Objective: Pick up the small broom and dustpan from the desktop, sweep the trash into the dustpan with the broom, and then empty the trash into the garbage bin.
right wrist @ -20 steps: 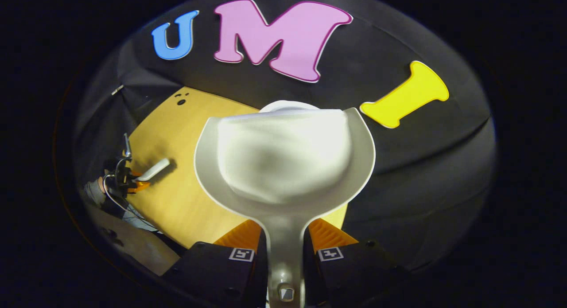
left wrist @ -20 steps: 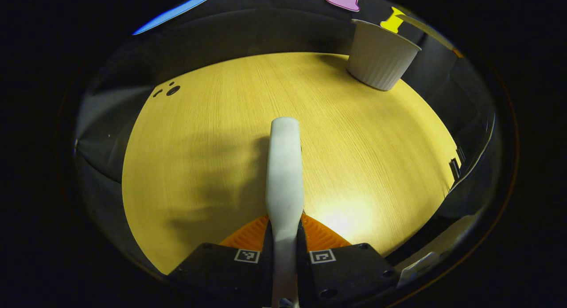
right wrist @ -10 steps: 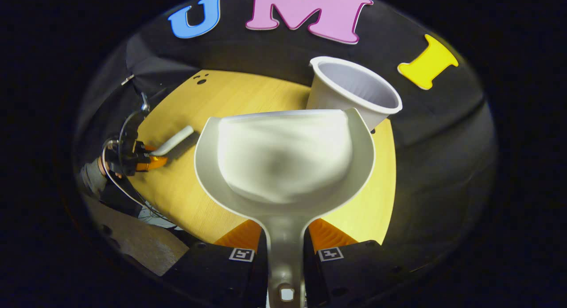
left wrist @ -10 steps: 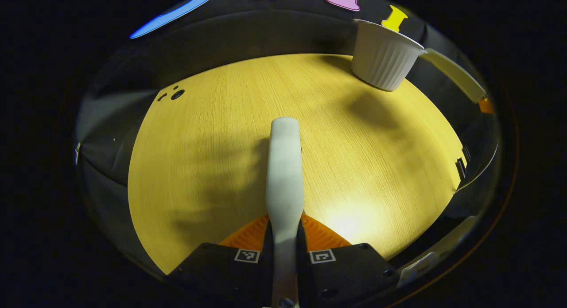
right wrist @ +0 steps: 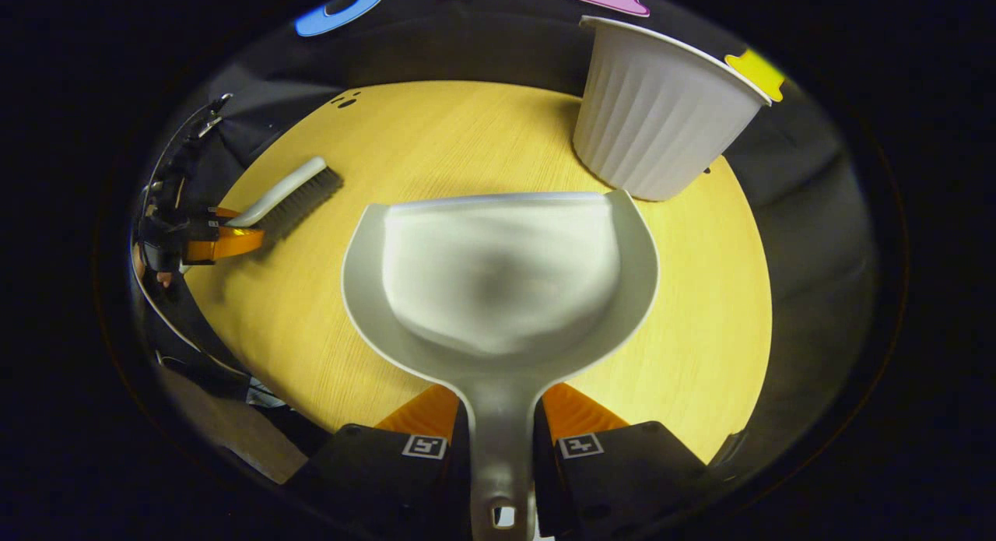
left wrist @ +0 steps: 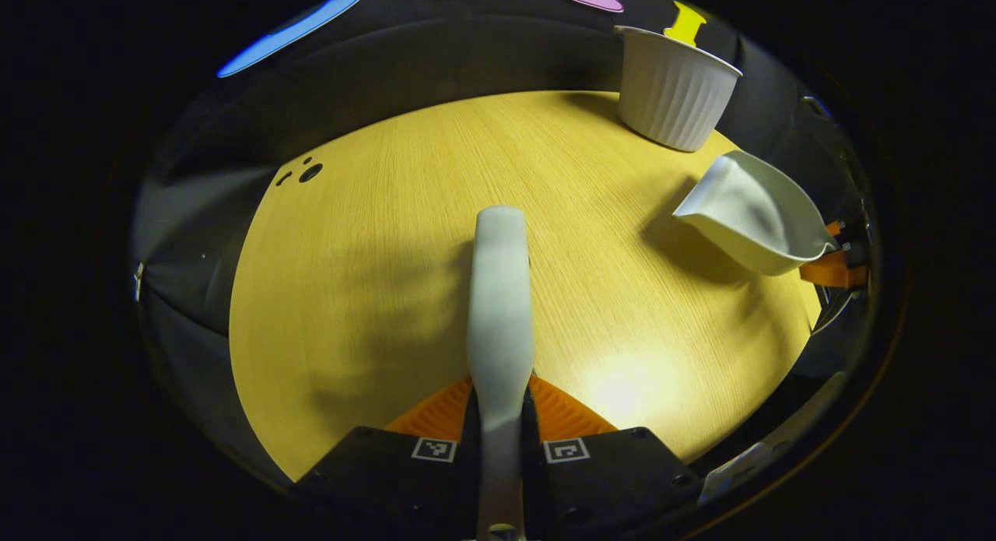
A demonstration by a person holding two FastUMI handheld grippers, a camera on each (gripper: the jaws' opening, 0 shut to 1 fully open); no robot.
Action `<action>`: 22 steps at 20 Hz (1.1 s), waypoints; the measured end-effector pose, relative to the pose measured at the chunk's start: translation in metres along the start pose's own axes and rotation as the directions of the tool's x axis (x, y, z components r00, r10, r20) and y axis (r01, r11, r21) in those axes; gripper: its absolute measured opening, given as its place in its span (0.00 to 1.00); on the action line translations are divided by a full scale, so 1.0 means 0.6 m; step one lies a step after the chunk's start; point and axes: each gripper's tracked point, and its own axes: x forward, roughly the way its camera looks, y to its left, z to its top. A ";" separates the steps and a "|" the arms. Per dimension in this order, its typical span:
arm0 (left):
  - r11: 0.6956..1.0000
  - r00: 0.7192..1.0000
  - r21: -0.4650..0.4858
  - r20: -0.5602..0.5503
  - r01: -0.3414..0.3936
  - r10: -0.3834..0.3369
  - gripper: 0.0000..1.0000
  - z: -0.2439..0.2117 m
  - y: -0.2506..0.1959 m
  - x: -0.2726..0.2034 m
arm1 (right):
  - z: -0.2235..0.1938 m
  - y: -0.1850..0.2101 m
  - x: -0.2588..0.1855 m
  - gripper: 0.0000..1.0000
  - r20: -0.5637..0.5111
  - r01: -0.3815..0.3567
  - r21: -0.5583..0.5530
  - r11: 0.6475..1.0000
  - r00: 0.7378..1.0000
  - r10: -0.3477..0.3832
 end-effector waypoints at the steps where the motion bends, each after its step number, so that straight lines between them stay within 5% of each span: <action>1: 1.000 1.000 -0.001 -0.005 -0.002 0.002 0.27 0.000 -0.002 0.002 | -0.001 0.000 0.007 0.37 0.001 0.004 0.007 1.000 1.000 -0.004; 16: 1.000 0.999 0.002 -0.031 -0.028 0.028 0.27 -0.006 -0.031 -0.005 | -0.012 -0.004 0.039 0.36 -0.018 0.004 0.066 0.998 1.000 -0.003; 20: 0.999 0.999 0.011 -0.019 -0.043 0.044 0.32 -0.007 -0.036 -0.020 | -0.005 -0.004 0.000 0.36 0.002 -0.016 0.049 0.999 1.000 0.016; 22: 0.999 0.999 0.003 -0.006 -0.046 0.046 0.32 -0.006 -0.041 -0.035 | 0.007 -0.002 -0.048 0.44 0.040 -0.028 0.039 0.999 0.999 0.027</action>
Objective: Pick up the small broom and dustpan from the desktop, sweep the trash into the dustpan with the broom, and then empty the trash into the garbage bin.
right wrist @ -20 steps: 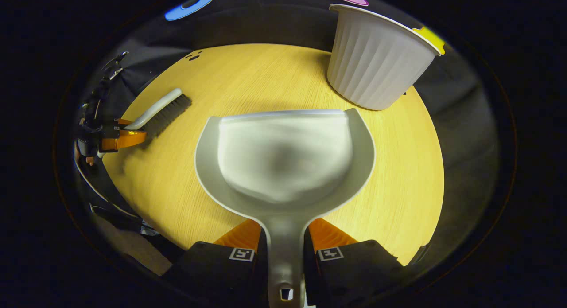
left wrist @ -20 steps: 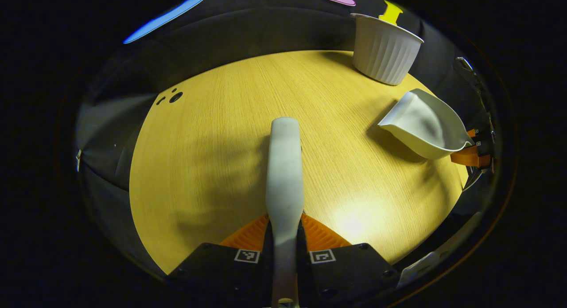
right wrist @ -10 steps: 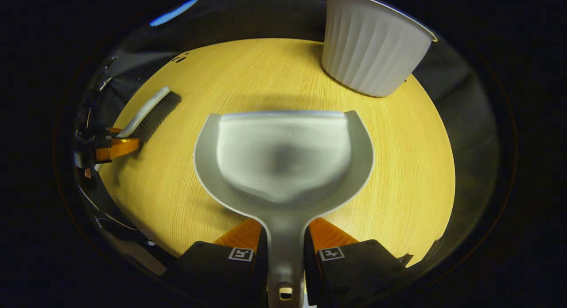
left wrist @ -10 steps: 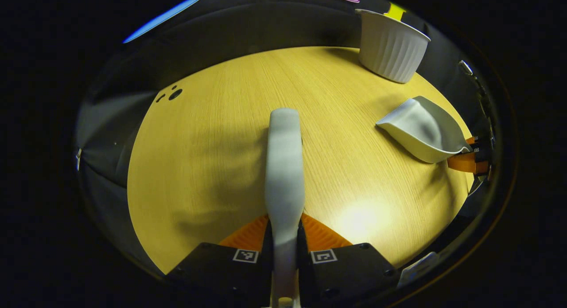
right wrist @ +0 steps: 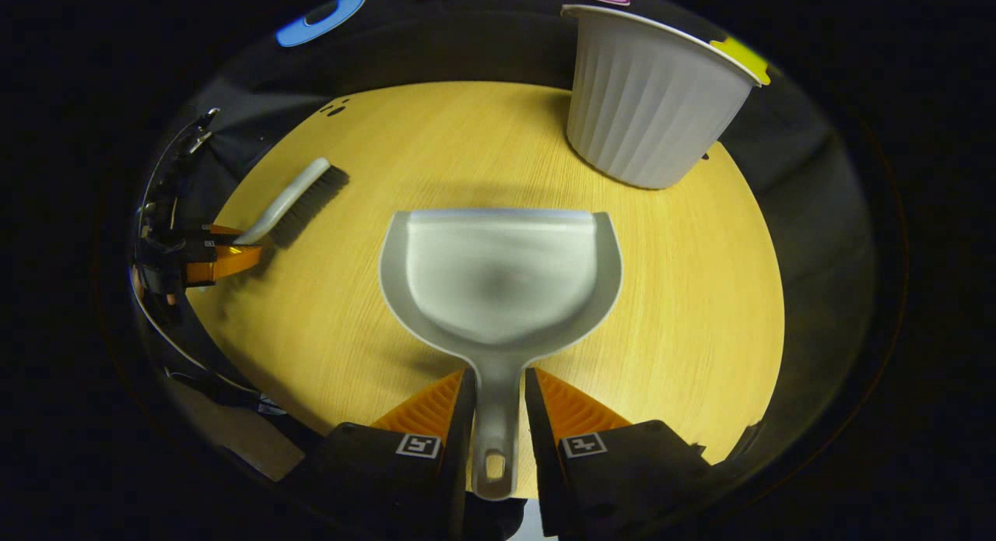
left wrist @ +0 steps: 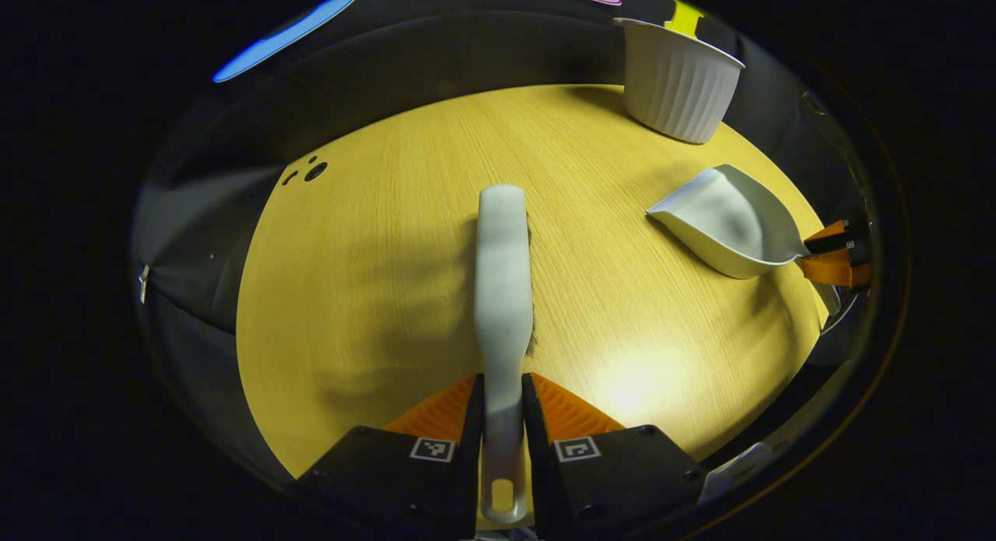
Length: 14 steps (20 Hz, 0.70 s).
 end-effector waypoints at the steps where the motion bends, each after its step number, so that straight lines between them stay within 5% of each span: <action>1: 1.000 1.000 -0.005 0.013 -0.002 0.002 0.32 0.001 0.001 -0.014 | 0.012 0.004 -0.024 0.41 0.028 -0.003 0.000 1.000 1.000 0.003; 5: 0.999 0.984 -0.046 0.176 -0.009 0.017 0.32 0.061 0.002 -0.096 | 0.094 0.027 -0.125 0.42 0.231 -0.031 0.016 0.999 0.973 0.026; 9: 0.994 0.892 -0.108 0.452 0.028 0.025 0.32 0.185 -0.003 -0.217 | 0.211 0.047 -0.236 0.42 0.493 -0.047 0.053 0.998 0.870 0.015; 14: 0.988 0.770 -0.152 0.635 0.040 0.067 0.32 0.268 -0.002 -0.326 | 0.276 0.031 -0.336 0.45 0.651 0.054 0.046 0.997 0.756 -0.071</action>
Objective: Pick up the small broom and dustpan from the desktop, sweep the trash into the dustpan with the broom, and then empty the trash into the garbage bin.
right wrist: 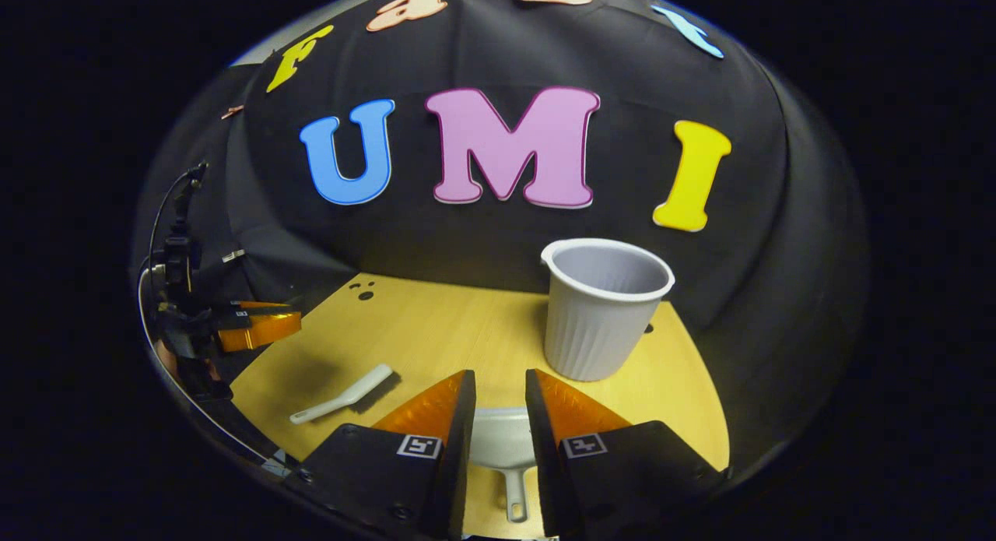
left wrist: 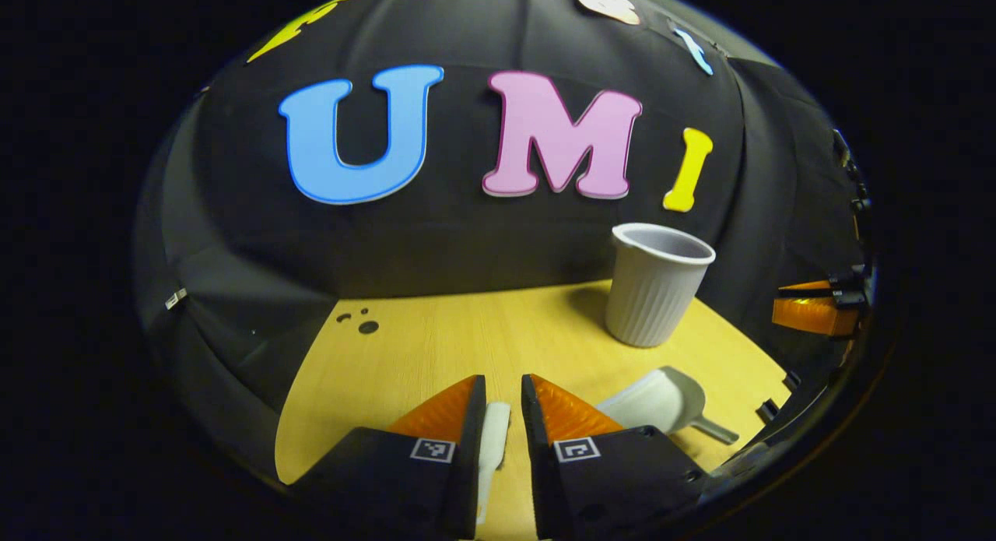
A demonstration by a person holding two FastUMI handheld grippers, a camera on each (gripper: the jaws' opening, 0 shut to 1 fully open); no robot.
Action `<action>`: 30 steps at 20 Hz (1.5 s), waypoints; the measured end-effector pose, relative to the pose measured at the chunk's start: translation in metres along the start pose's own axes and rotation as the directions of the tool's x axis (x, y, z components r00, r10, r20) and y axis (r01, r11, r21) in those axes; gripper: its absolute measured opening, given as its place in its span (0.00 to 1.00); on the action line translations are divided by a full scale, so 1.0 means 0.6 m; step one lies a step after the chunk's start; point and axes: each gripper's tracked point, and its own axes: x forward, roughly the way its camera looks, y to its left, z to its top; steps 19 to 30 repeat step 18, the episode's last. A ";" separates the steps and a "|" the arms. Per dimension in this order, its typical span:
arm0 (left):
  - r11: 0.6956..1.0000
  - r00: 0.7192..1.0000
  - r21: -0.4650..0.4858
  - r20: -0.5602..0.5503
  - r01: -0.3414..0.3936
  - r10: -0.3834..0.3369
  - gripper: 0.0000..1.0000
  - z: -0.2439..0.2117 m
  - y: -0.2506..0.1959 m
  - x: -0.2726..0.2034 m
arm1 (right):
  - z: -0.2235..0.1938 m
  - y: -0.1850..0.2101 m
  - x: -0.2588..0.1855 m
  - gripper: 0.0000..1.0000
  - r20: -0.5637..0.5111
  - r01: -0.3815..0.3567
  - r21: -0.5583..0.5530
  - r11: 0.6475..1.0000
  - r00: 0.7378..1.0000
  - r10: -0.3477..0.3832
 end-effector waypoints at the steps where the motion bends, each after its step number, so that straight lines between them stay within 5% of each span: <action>1: 1.000 0.999 -0.005 0.032 0.002 -0.002 0.32 0.013 -0.007 -0.006 | 0.019 -0.002 -0.006 0.41 0.028 0.003 -0.008 1.000 1.000 -0.003; 9: 0.999 0.987 -0.002 0.155 -0.045 0.045 0.33 0.053 -0.043 -0.049 | 0.061 -0.032 0.003 0.36 0.124 -0.037 -0.086 0.996 0.991 0.048; 18: 0.984 0.975 -0.019 0.133 -0.179 0.180 0.33 0.030 -0.059 -0.066 | 0.033 -0.025 0.014 0.36 0.068 -0.218 -0.150 0.964 0.971 0.230; 30: 0.984 0.975 -0.019 0.133 -0.179 0.180 0.33 0.030 -0.059 -0.066 | 0.033 -0.025 0.014 0.36 0.068 -0.218 -0.150 0.964 0.971 0.230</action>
